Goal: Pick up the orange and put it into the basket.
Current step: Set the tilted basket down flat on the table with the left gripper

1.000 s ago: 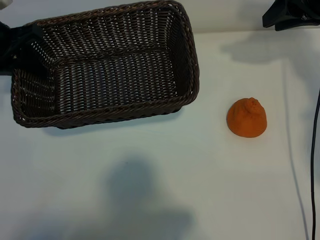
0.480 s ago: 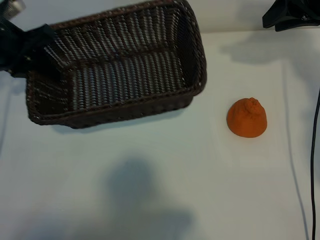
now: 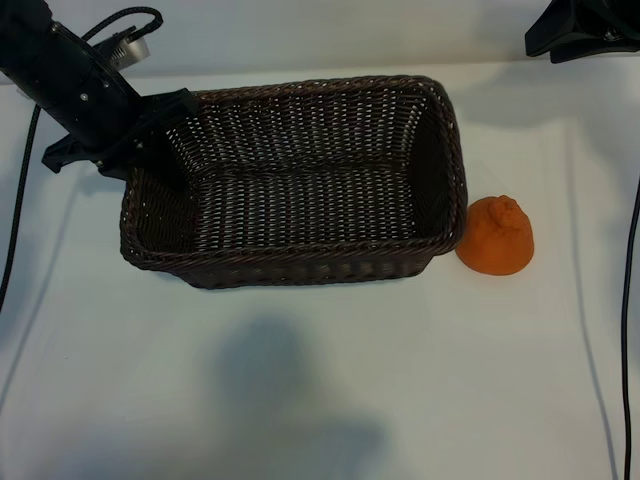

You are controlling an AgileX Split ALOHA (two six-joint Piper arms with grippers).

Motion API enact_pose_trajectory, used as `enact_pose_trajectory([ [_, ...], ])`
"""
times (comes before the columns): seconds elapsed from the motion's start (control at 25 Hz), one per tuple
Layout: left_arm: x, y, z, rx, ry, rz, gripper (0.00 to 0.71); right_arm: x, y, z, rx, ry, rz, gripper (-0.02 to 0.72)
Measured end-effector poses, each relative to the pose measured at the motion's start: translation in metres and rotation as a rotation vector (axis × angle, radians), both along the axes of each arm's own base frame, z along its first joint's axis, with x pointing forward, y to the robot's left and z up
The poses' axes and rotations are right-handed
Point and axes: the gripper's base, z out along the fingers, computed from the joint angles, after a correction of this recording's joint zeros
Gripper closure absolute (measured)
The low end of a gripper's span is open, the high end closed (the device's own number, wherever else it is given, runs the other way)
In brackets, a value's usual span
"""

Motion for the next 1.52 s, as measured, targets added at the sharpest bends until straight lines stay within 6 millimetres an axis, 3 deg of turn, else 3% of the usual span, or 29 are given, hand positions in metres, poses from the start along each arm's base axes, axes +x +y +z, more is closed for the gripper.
enact_pose_trajectory([
  [0.32,0.003,0.001,-0.004,0.015,-0.014,0.011,0.559,0.000,0.000,0.000,0.000,0.000,0.001,0.425],
  [0.72,0.015,-0.001,-0.035,0.019,-0.012,-0.003,0.559,0.000,0.000,0.000,0.000,0.003,0.003,0.425],
  [1.24,0.020,-0.022,-0.036,0.022,-0.109,-0.045,0.559,0.000,0.000,0.000,0.000,0.001,0.001,0.425],
  [1.52,0.022,-0.026,-0.055,0.028,-0.058,-0.034,0.559,0.000,0.000,0.000,0.000,0.005,0.004,0.425],
])
